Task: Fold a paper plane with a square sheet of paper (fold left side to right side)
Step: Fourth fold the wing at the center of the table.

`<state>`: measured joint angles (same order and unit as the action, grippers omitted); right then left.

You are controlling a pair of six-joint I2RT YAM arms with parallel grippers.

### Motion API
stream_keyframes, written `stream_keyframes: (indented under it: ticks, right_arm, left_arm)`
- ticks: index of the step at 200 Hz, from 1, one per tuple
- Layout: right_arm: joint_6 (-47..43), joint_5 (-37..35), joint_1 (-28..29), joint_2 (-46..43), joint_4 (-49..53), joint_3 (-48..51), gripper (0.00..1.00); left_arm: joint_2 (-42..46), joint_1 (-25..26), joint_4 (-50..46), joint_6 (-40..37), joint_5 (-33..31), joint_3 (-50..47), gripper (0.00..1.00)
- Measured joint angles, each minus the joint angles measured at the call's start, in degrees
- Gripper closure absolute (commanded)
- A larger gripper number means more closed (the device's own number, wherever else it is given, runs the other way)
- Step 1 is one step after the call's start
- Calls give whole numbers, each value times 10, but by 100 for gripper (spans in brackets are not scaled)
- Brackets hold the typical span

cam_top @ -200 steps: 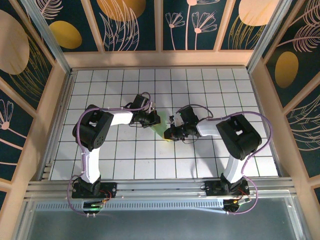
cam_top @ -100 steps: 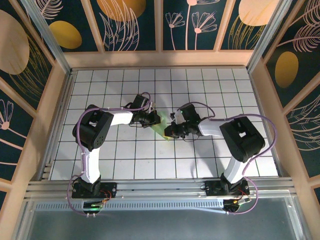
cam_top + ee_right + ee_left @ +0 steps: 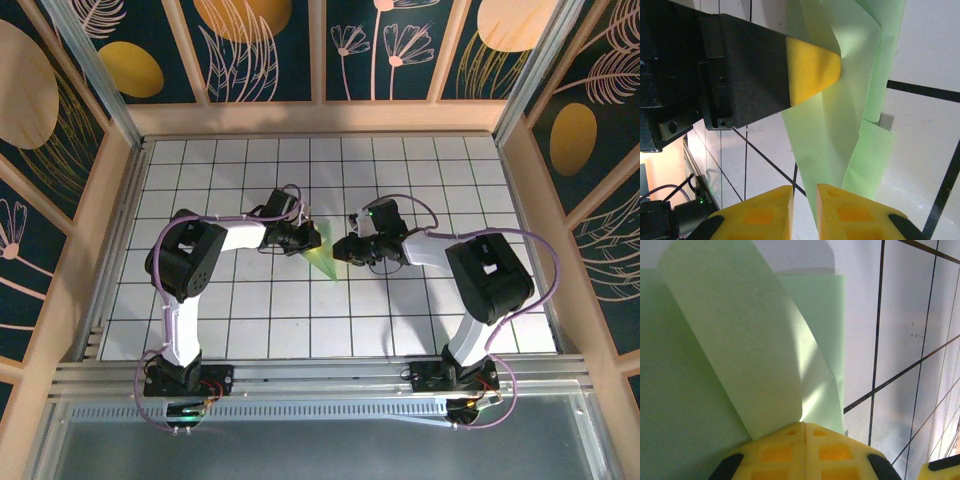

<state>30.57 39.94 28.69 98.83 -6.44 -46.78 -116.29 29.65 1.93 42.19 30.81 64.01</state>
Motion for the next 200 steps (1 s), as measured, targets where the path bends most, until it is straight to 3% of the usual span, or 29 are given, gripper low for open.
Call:
stream_keyframes:
  ticks: [56, 132, 200]
  right_arm:
    - [0, 4, 3, 11, 0, 1, 76]
    - [5, 6, 17, 24, 0, 17, 88]
    - [5, 6, 18, 24, 0, 35, 88]
  left_arm:
    - [0, 0, 0, 0, 0, 0, 100]
    - [0, 0, 0, 0, 0, 0, 100]
    - [0, 0, 0, 0, 0, 0, 100]
